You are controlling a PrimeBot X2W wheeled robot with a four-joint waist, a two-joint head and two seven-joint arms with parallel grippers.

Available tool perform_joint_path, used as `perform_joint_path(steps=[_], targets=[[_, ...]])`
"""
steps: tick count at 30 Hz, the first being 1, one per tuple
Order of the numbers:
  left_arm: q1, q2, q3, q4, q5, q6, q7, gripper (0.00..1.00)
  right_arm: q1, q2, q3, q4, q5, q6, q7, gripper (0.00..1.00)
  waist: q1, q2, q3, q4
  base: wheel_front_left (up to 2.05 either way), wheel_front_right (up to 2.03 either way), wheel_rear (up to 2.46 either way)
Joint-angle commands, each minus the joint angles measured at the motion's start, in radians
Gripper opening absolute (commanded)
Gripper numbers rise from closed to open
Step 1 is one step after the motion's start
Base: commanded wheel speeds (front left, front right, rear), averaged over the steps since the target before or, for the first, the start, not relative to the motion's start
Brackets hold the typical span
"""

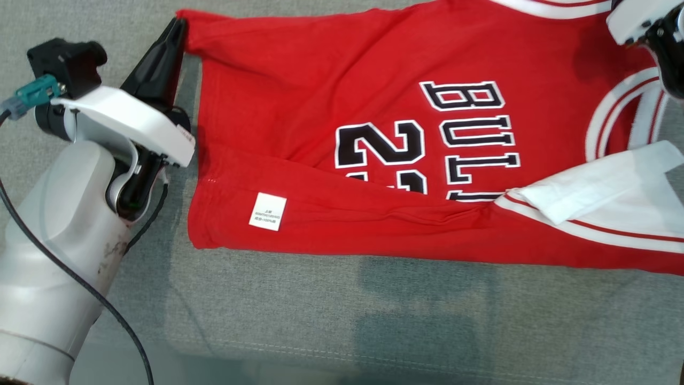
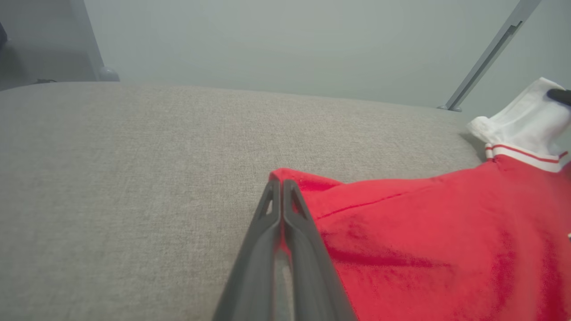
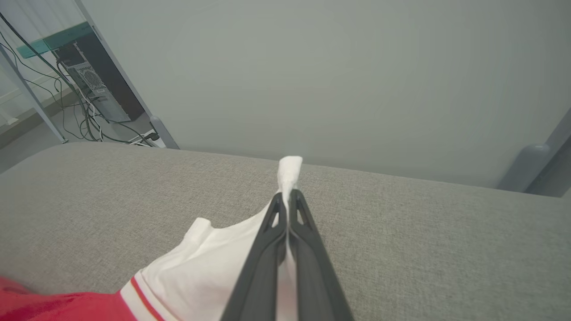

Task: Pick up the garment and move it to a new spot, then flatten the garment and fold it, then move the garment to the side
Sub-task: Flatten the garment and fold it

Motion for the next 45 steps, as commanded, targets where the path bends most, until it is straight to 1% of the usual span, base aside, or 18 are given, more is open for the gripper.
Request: perform_joint_path(steps=[1, 7, 8, 14, 22, 30, 40, 45], targets=[[0.013, 0.057, 0.034, -0.006, -0.012, 0.0, -0.009, 0.0, 0.045, -0.014, 0.01, -0.046, 0.027, 0.001, -0.02, 0.0, -0.0001, 0.0, -0.031, -0.028, 0.0, 0.0, 0.0], [0.071, 0.076, 0.039, 0.018, -0.038, 0.0, -0.009, 0.0, 0.134, -0.08, 0.063, -0.163, 0.117, 0.001, -0.064, 0.0, -0.0001, 0.0, -0.088, -0.065, 0.0, 0.0, 0.0], [0.071, 0.076, 0.039, 0.018, -0.038, 0.0, -0.009, 0.0, 0.134, -0.08, 0.063, -0.163, 0.117, 0.001, -0.064, 0.0, -0.0001, 0.0, -0.088, -0.065, 0.0, 0.0, 0.0], [0.114, 0.087, 0.045, 0.038, -0.056, 0.0, -0.009, 0.0, 0.221, -0.13, 0.123, -0.246, 0.182, 0.001, -0.085, 0.0, -0.0001, 0.0, -0.127, -0.091, 0.0, 0.0, 0.0], [0.175, 0.088, 0.037, 0.076, -0.083, 0.0, -0.009, 0.0, 0.337, -0.185, 0.197, -0.358, 0.268, 0.001, -0.101, 0.0, -0.0001, 0.0, -0.179, -0.11, 0.0, 0.0, 0.0], [0.262, 0.09, 0.0, 0.088, -0.113, 0.0, -0.009, 0.0, 0.432, -0.206, 0.251, -0.378, 0.33, 0.001, -0.11, 0.0, -0.0001, 0.0, -0.228, -0.117, 0.0, 0.0, 0.0], [0.348, 0.077, 0.01, 0.078, -0.139, 0.0, -0.009, 0.0, 0.52, -0.207, 0.243, -0.389, 0.376, 0.001, -0.117, 0.0, -0.0001, 0.0, -0.281, -0.123, 0.0, 0.0, 0.0], [0.385, 0.072, 0.016, 0.072, -0.143, 0.0, -0.009, 0.0, 0.569, -0.201, 0.222, -0.393, 0.374, 0.001, -0.117, 0.0, -0.0001, 0.0, -0.307, -0.131, 0.0, 0.0, 0.0]])
